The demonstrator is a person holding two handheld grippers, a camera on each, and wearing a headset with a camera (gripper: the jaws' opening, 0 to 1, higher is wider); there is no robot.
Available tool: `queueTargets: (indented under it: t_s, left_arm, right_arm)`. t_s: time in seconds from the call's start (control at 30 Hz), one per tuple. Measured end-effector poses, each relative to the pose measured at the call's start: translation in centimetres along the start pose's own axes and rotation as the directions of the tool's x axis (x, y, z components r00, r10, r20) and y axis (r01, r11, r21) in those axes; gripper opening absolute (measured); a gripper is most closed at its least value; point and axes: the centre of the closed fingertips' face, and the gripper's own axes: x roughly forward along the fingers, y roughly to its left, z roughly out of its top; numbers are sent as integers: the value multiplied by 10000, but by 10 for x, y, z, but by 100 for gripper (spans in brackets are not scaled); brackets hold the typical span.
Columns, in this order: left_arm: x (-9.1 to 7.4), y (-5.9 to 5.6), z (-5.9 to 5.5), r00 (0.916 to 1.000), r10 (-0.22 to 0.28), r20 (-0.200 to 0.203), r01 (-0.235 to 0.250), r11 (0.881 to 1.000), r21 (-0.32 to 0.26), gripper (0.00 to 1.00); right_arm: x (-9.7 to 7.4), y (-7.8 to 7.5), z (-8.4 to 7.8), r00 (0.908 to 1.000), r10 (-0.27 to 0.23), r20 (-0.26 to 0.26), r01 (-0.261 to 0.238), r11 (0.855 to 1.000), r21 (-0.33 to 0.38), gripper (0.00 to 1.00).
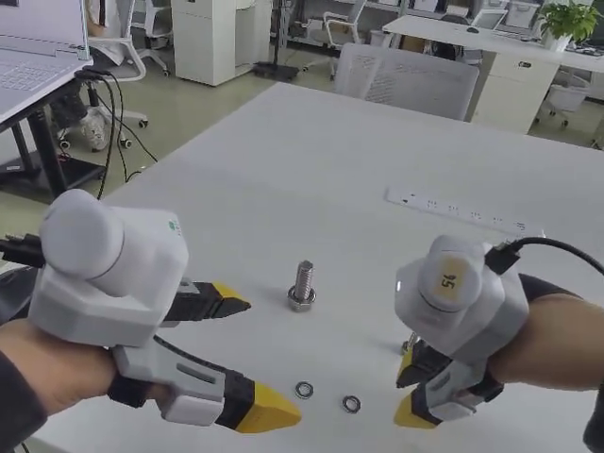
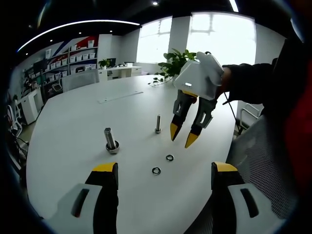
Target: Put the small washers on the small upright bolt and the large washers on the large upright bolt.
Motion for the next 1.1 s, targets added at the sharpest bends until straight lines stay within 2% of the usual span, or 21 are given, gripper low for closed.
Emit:
queueTargets:
  t_s: [0.1, 0.27, 0.73, 1.1]
  left_arm:
    - [-1, 0, 1, 10000, 32, 74, -32, 10000, 7, 78]
    - [-2, 1, 2, 9998, 66, 166, -67, 10000, 26, 78]
    - [-3, -1, 4, 9993, 71, 369, -72, 10000, 24, 78]
    - [-3, -2, 6, 9989, 47, 476, -49, 10000, 41, 78]
  right_arm:
    - [5, 1, 11, 10000, 29, 44, -29, 9998, -173, 24]
    - [13, 1, 20, 10000, 79, -4, -79, 9993, -374, 24]
    - [30, 3, 25, 9988, 155, -458, -190, 9968, -778, 22]
    - [32, 2, 23, 9976, 94, -688, -158, 9956, -927, 20]
